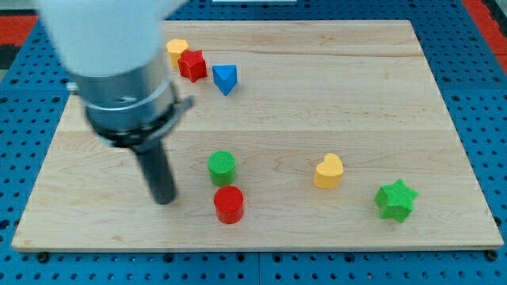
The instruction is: Place the yellow heart into red circle towards top right
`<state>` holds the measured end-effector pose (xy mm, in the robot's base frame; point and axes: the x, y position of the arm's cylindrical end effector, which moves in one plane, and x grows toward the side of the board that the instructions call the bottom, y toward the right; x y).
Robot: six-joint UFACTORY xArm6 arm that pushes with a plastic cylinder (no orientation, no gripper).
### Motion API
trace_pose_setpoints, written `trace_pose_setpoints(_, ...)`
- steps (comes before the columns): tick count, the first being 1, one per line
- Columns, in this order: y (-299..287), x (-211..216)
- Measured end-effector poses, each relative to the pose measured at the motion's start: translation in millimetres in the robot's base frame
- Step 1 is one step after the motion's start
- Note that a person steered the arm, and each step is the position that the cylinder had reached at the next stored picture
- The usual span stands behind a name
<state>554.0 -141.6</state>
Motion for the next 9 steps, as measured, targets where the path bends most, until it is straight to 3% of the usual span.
trace_pose_setpoints(1, -34.7, -19.5)
trace_pose_setpoints(2, -3.6, -91.4)
trace_pose_setpoints(3, 87.5, -137.2)
trace_pose_setpoints(4, 214.0, -133.5)
trace_pose_setpoints(5, 277.3, -89.8)
trace_pose_setpoints(7, 215.9, -21.5)
trace_pose_setpoints(8, 207.2, -18.6)
trace_pose_setpoints(9, 240.4, -8.9)
